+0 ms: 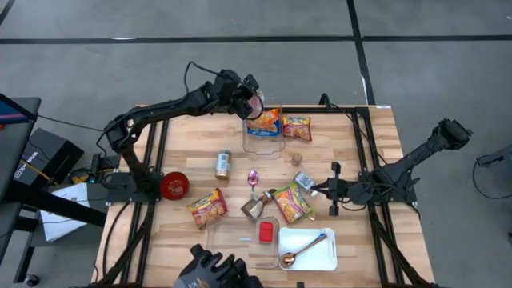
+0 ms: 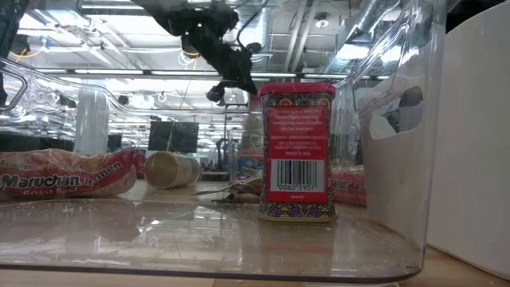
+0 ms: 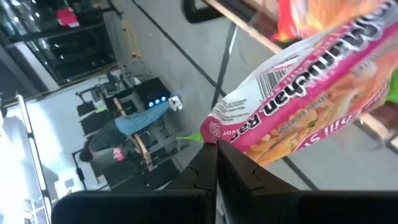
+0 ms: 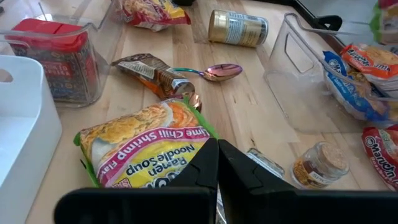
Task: Pick & Place Food Item
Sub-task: Put the left green noodle pack into the top transparent bin
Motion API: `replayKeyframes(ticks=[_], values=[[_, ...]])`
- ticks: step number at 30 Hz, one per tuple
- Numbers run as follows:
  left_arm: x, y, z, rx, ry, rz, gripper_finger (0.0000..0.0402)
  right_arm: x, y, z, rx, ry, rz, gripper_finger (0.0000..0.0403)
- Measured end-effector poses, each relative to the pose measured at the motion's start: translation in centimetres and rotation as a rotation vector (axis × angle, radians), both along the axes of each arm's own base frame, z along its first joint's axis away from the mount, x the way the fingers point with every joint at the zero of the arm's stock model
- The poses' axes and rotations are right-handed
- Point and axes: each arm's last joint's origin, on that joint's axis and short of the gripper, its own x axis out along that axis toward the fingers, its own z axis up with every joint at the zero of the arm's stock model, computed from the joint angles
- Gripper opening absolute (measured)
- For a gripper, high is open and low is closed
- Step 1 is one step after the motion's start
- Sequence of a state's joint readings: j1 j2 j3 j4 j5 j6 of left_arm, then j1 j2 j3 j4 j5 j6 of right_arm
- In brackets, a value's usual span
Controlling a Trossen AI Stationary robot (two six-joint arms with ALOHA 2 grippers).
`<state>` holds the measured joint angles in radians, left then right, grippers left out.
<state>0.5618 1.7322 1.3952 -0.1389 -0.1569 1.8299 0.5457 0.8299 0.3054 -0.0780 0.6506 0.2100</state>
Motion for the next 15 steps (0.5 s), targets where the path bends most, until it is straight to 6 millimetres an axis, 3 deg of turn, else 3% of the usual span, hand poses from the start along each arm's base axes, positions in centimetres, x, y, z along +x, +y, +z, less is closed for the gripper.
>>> replayKeyframes(ticks=[10,15], values=[[1.6,0.9,-3.7,0.052,0.147,-0.058,0.0000,-0.1,0.0,-0.1,0.011,0.010,-0.010,0.0000],[2.1,0.1,-3.6,0.009,0.106,-0.044,0.0003,-0.3,-0.1,-0.4,0.016,0.039,-0.023,0.0000]])
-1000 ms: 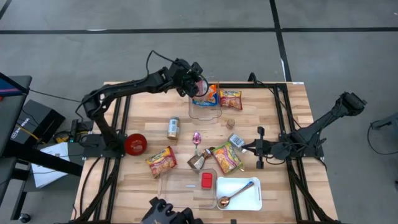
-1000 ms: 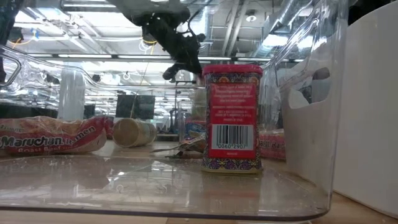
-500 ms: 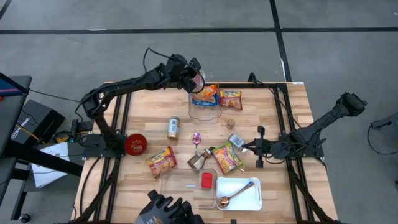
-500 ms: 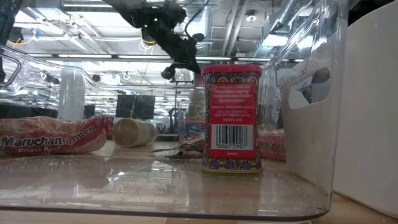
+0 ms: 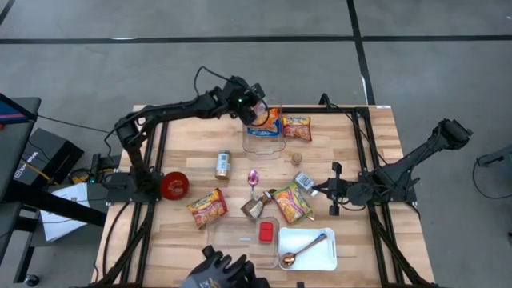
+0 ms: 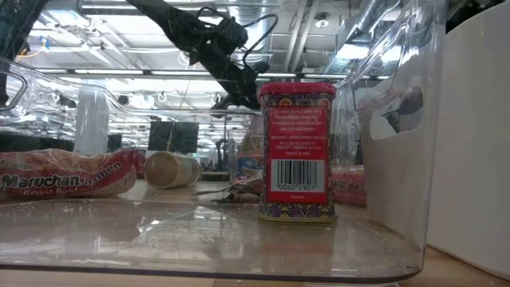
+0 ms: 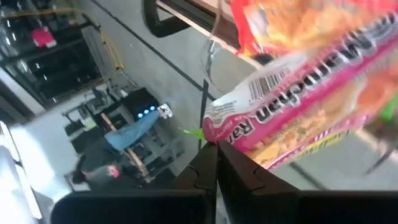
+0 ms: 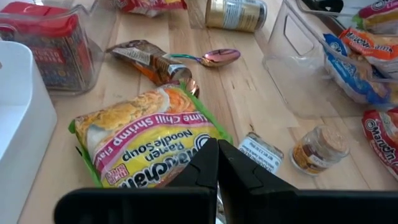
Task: Pick & Place Food Item
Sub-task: Put the left green noodle pack into the top transparent bin
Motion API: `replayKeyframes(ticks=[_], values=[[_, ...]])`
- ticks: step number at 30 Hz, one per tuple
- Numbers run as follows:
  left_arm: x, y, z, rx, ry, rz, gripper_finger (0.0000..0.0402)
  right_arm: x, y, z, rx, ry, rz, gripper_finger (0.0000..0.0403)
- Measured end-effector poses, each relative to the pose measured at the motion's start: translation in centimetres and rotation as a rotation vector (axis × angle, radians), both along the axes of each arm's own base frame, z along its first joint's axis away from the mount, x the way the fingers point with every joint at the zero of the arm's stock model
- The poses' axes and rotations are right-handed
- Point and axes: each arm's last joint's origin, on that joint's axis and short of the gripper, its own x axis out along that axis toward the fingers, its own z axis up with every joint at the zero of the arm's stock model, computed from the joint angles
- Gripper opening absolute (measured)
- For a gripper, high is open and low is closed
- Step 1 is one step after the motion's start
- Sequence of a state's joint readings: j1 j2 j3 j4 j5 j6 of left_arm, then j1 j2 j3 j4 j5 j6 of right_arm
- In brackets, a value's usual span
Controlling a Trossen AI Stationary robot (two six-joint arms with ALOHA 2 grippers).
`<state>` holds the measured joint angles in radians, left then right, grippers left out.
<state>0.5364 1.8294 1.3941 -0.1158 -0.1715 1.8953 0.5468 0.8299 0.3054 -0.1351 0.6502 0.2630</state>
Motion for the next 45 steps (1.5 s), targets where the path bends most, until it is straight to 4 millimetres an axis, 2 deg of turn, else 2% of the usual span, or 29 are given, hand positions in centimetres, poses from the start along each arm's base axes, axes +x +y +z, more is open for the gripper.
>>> replayKeyframes(ticks=[5,13,17,20,23,26,28,31,39,45], values=[[0.5,-0.9,0.0,-0.136,-0.113,0.068,0.0024,0.0,0.0,0.0,0.000,0.000,0.000,0.0000],[0.6,-2.2,-0.6,-0.330,-0.150,0.137,0.0080,0.0,0.1,0.0,0.015,0.006,0.017,0.0000],[0.9,-2.8,-0.3,-0.401,-0.230,0.189,0.0091,0.0,0.1,0.0,0.016,0.005,0.016,0.0000],[0.7,-2.6,1.4,-0.472,-0.408,0.257,0.0082,0.0,0.1,0.0,0.018,0.003,0.017,0.0000],[-0.5,-1.4,3.0,-0.531,-0.574,0.383,0.0053,0.0,0.1,0.0,0.020,0.002,0.019,0.0000],[-1.6,0.3,2.9,-0.612,-0.725,0.594,0.0012,0.0,0.1,0.0,0.020,0.001,0.020,0.0000],[-2.1,1.5,2.6,-0.656,-0.850,0.732,0.0007,0.0,0.1,0.0,0.017,0.001,0.021,0.0000],[-2.7,2.7,2.1,-0.757,-0.962,0.843,0.0002,0.0,0.1,0.0,0.017,0.000,0.021,0.0000],[-2.3,2.7,1.7,-0.961,-1.002,0.820,0.0000,0.2,0.2,0.3,0.019,-0.028,0.029,0.0000],[-1.2,2.5,-0.5,-1.027,-0.948,0.847,0.0000,0.2,0.3,0.4,0.022,-0.035,0.037,0.0000]])
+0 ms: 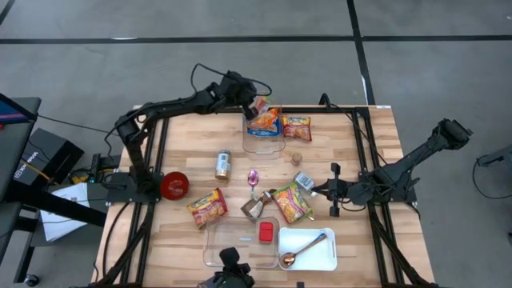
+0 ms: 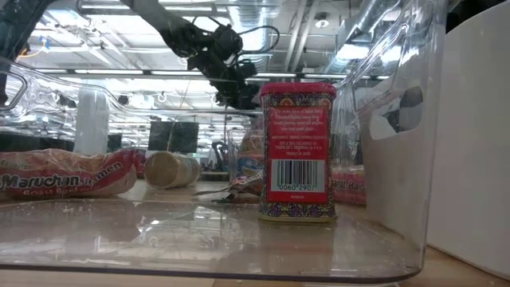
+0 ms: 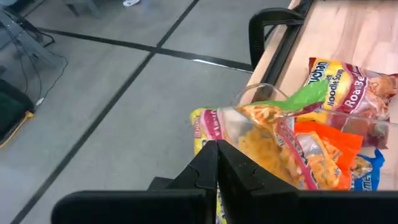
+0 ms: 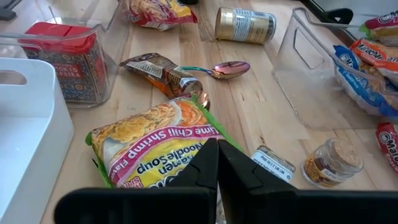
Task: Pick & Place Food Item
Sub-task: Put the left green noodle pack into the top transparent bin, then put the brown seasoning bottle into the bottom transparent bin
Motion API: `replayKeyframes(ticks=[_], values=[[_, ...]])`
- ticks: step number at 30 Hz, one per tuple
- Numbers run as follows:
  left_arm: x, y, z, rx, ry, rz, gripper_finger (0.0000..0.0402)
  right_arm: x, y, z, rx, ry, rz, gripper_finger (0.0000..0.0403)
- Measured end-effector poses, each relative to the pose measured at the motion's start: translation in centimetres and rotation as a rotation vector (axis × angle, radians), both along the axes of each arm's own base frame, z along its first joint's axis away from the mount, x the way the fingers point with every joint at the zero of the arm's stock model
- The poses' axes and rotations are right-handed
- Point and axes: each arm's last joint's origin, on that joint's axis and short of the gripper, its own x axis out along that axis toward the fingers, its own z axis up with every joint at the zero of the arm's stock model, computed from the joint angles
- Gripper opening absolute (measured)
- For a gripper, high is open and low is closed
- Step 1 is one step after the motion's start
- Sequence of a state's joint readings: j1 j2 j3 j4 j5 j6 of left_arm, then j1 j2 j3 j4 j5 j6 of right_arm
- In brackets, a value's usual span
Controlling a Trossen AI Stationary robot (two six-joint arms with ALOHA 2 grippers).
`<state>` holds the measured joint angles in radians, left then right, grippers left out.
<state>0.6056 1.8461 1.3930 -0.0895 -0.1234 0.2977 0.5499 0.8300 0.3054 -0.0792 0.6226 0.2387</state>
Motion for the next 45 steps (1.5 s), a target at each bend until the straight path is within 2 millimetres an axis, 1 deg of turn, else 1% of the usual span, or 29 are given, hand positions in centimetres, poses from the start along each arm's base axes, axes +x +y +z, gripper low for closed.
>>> replayKeyframes(ticks=[3,7,16,19,24,29,35,38,41,44,45], values=[[0.5,-0.2,-0.6,-0.013,-0.002,-0.007,0.0000,0.0,0.0,0.0,-0.001,0.000,0.004,0.0000],[1.1,-0.5,-2.1,-0.070,0.023,-0.057,0.0000,0.0,0.0,0.0,0.000,0.000,0.004,0.0000],[2.3,-2.3,-2.2,-0.104,0.006,-0.162,0.0000,0.0,0.1,0.0,0.007,0.004,0.016,0.0000],[2.7,-2.7,-2.8,-0.120,0.026,-0.177,0.0000,0.0,0.1,0.0,0.009,0.004,0.018,0.0000],[3.3,-3.1,-4.7,-0.158,0.073,-0.189,0.0000,0.0,0.1,0.0,0.014,0.001,0.024,0.0000],[3.5,-3.1,-4.9,-0.154,0.075,-0.194,0.0000,-0.1,0.3,0.0,0.014,0.005,0.039,0.0000],[3.3,-3.2,-4.0,-0.120,0.064,-0.211,0.0000,-0.1,0.3,0.0,0.012,0.007,0.041,0.0000],[3.1,-3.3,-2.9,-0.092,0.039,-0.217,0.0000,-0.1,0.3,-0.1,0.006,0.012,0.036,0.0000],[2.6,-3.6,-0.9,-0.037,0.014,-0.246,0.0000,-0.2,0.2,-0.1,-0.004,0.010,0.018,0.0000],[1.8,-4.3,1.6,0.008,-0.017,-0.271,0.0001,-0.3,0.0,-0.2,-0.024,0.014,-0.036,0.0000],[1.2,-4.7,2.6,0.003,-0.016,-0.287,0.0002,-0.4,-0.1,-0.3,-0.031,0.018,-0.056,0.0000]])
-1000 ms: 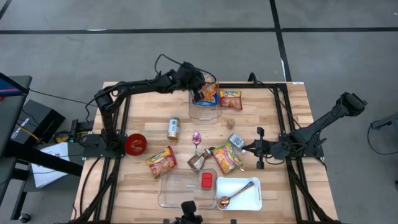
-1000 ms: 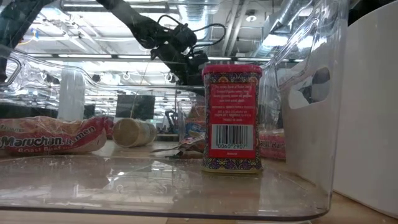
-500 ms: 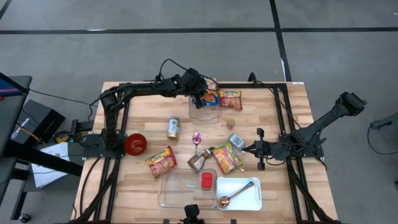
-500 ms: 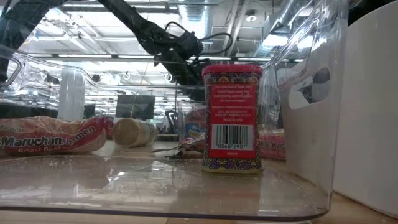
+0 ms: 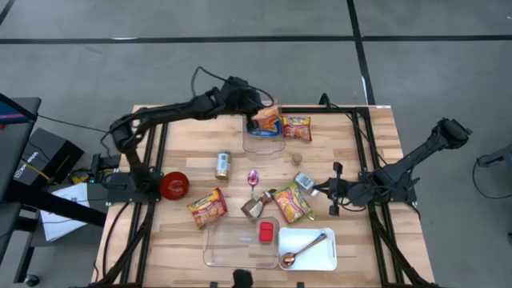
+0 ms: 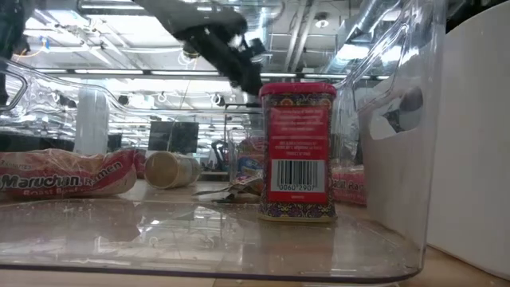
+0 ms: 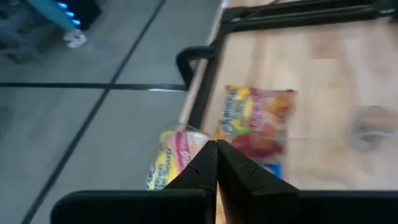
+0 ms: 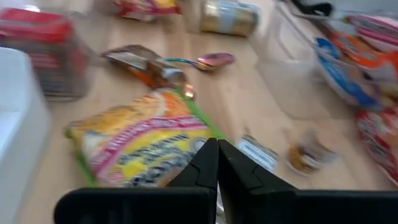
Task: Pick & Place Food Item
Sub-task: Put the brown seasoning bottle into the bottom transparent bin
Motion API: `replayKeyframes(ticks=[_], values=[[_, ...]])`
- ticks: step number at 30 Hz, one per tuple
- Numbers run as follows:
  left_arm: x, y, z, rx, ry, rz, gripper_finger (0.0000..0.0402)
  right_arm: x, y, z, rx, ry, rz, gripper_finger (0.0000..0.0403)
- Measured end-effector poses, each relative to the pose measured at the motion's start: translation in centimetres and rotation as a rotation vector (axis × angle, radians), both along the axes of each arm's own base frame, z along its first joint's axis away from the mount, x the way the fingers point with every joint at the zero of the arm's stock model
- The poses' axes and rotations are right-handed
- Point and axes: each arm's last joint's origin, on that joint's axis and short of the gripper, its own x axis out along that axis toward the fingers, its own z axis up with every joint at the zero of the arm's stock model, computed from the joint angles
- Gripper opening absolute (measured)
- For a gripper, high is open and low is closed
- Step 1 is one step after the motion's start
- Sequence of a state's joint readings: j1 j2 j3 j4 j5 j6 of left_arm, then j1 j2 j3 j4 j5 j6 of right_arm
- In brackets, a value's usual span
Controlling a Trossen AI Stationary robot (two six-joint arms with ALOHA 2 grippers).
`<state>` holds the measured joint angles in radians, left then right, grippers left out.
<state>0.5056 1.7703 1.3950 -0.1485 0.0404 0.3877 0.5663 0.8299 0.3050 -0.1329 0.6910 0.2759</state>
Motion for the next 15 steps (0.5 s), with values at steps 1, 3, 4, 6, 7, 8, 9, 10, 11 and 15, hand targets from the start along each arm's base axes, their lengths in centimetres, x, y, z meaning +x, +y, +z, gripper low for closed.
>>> replayKeyframes(ticks=[1,3,4,6,7,8,9,10,11,15], values=[[-0.6,-0.4,0.7,-0.009,0.008,-0.021,0.0003,-0.1,-0.1,-0.1,-0.005,0.001,-0.026,0.0000],[-1.9,-1.6,2.2,-0.049,0.028,-0.102,0.0009,-0.3,-0.4,-0.3,-0.010,0.010,-0.083,0.0000],[-2.6,-2.5,2.6,-0.084,0.045,-0.149,0.0012,-0.4,-0.5,-0.4,-0.006,0.013,-0.101,0.0000],[-4.3,-4.3,3.3,-0.150,0.053,-0.236,0.0020,-0.6,-0.7,-0.4,-0.002,0.011,-0.138,0.0000],[-5.1,-5.6,3.4,-0.178,0.057,-0.279,0.0023,-0.6,-0.8,-0.4,-0.002,0.007,-0.154,0.0000],[-6.0,-6.6,3.5,-0.208,0.049,-0.298,0.0027,-0.6,-0.9,-0.4,-0.003,0.002,-0.170,0.0000],[-6.9,-7.8,3.3,-0.232,0.050,-0.313,0.0030,-0.7,-1.1,-0.4,-0.004,0.005,-0.180,0.0000],[-7.7,-9.2,3.1,-0.252,0.047,-0.328,0.0033,-0.7,-1.2,-0.4,0.003,0.001,-0.194,0.0000],[-8.6,-10.5,2.8,-0.273,0.043,-0.340,0.0035,-0.6,-1.3,-0.4,0.009,-0.001,-0.208,0.0000],[-11.4,-16.4,0.7,-0.298,-0.039,-0.391,0.0043,-0.5,-2.0,-0.6,0.015,0.015,-0.266,0.0000]])
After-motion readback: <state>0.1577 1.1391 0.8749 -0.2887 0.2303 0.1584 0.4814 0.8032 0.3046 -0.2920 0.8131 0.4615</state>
